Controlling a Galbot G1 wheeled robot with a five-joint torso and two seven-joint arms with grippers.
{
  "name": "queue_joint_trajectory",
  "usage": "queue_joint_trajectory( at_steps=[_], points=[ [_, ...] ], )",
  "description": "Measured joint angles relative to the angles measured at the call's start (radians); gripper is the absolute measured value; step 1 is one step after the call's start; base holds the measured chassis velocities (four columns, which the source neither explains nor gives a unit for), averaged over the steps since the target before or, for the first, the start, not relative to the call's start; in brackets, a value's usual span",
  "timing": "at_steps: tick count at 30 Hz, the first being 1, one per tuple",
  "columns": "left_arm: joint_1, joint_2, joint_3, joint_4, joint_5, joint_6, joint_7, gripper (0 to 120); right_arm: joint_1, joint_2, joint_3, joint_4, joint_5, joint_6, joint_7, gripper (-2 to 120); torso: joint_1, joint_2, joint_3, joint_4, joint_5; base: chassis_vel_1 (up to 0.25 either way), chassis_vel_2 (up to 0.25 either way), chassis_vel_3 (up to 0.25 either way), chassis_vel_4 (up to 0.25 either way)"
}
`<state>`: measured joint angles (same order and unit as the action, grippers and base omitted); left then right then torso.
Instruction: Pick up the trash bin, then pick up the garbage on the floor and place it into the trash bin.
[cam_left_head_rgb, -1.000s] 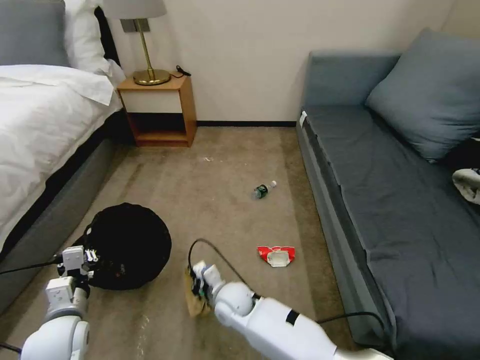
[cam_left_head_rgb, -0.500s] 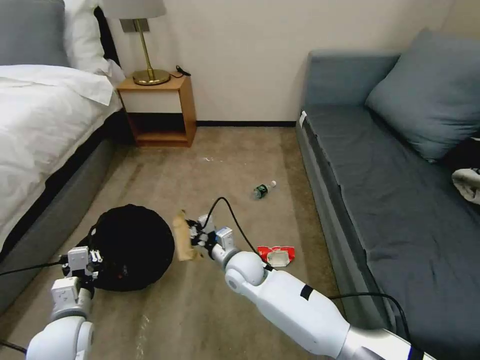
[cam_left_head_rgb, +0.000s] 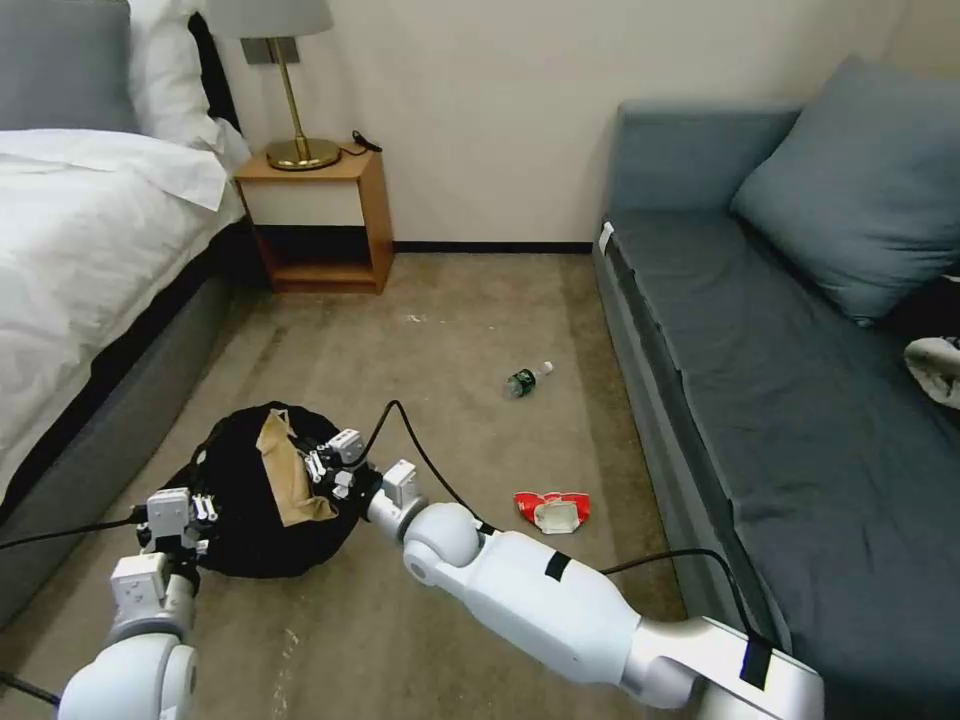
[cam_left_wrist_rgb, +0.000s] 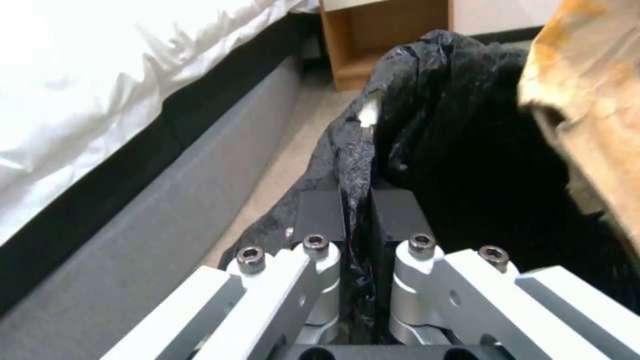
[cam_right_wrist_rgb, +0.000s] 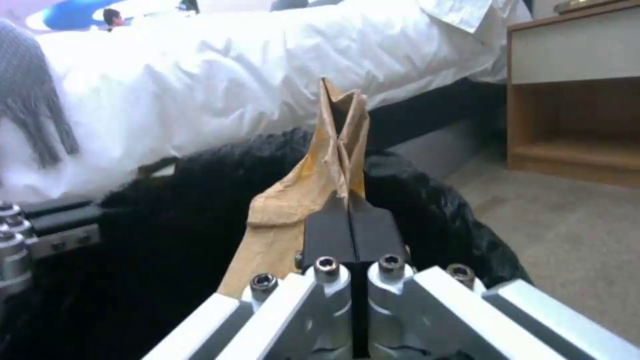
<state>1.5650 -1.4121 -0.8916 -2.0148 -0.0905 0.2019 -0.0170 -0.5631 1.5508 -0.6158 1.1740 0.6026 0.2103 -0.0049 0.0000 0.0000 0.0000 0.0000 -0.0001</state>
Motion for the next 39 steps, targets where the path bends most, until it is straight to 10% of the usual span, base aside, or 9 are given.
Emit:
queue_joint_trajectory(
  at_steps=[7, 27, 39],
  points=[
    [-0.003, 0.000, 0.000, -0.005, -0.002, 0.001, 0.002, 6, 0.010, 0.015, -0.023, -0.029, -0.006, -0.001, 0.031, 0, 0.000, 0.000, 0.000, 0.0000, 0.0000, 0.000, 0.000, 0.000, 0.000],
    [-0.006, -0.002, 0.001, -0.007, -0.006, 0.002, 0.004, 6, -0.008, -0.010, 0.019, 0.024, -0.005, -0.021, 0.032, 69, 0.000, 0.000, 0.000, 0.0000, 0.0000, 0.000, 0.000, 0.000, 0.000],
    [-0.007, 0.017, -0.007, 0.007, -0.024, 0.001, 0.005, 6, -0.107, -0.242, 0.189, 0.260, -0.304, -0.048, 0.089, 100, 0.000, 0.000, 0.000, -0.0002, 0.0004, 0.000, 0.000, 0.000, 0.000]
  ],
)
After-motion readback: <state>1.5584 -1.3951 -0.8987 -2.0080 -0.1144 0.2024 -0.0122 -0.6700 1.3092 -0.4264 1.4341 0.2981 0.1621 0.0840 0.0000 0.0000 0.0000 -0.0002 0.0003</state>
